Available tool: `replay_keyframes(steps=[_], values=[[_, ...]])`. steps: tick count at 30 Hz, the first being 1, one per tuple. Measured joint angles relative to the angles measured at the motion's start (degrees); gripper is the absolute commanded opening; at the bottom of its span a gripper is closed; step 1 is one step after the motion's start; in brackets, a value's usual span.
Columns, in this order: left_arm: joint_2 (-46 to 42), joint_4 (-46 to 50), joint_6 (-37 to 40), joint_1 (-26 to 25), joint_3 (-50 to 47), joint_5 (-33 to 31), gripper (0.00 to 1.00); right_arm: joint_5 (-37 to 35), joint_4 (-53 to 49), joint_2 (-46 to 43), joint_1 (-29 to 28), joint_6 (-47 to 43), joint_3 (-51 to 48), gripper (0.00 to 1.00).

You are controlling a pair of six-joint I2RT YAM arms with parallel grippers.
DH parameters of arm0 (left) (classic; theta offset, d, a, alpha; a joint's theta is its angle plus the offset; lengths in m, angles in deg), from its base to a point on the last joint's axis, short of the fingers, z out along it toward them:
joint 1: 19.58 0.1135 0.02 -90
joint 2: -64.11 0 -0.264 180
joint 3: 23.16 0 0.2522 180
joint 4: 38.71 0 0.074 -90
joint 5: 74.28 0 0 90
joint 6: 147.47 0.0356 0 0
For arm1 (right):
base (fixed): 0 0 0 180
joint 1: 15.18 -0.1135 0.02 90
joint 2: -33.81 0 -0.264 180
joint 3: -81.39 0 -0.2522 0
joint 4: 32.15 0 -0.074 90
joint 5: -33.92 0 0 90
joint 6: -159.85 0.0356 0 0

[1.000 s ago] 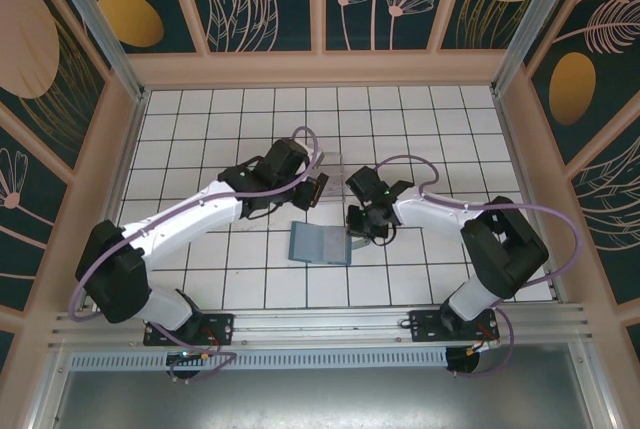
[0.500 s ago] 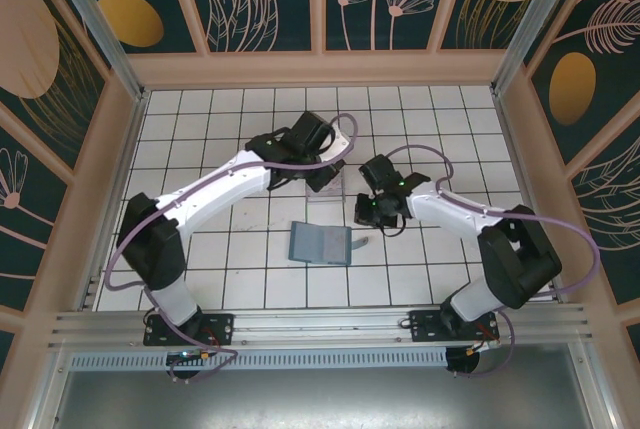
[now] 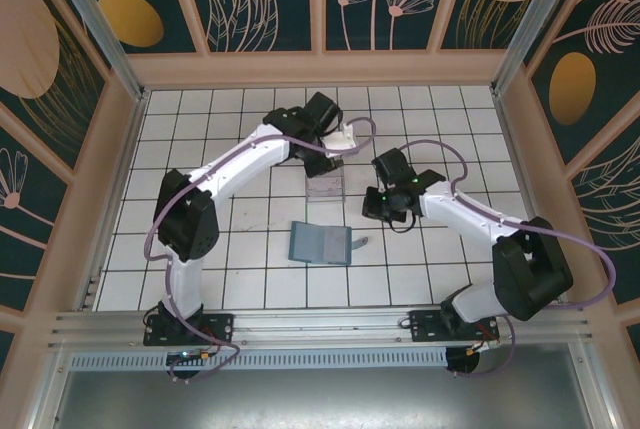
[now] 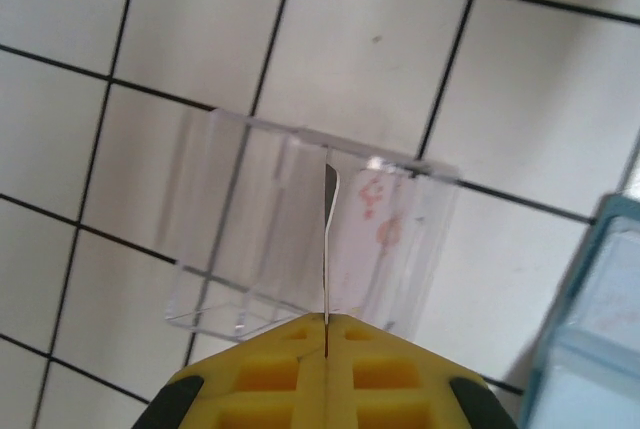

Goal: Take the credit cards out of the card holder

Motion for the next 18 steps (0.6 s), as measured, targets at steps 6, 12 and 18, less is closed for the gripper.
replay_keyframes(steps=[6,12,18], values=[[4.2,5.4,7.4,3.8,7.9,1.5,0.0,0.0,0.0,-0.6,0.3,0.0,-0.1,0.15],[7.2,10.3,14.2,4.4,13.0,3.6,0.0,0.0,0.0,-1.6,0.3,0.1,-0.3,0.15],[11.4,12.9,17.5,4.3,17.3,3.8,0.0,-0.4,0.0,-3.9,0.3,0.4,-1.8,0.16]])
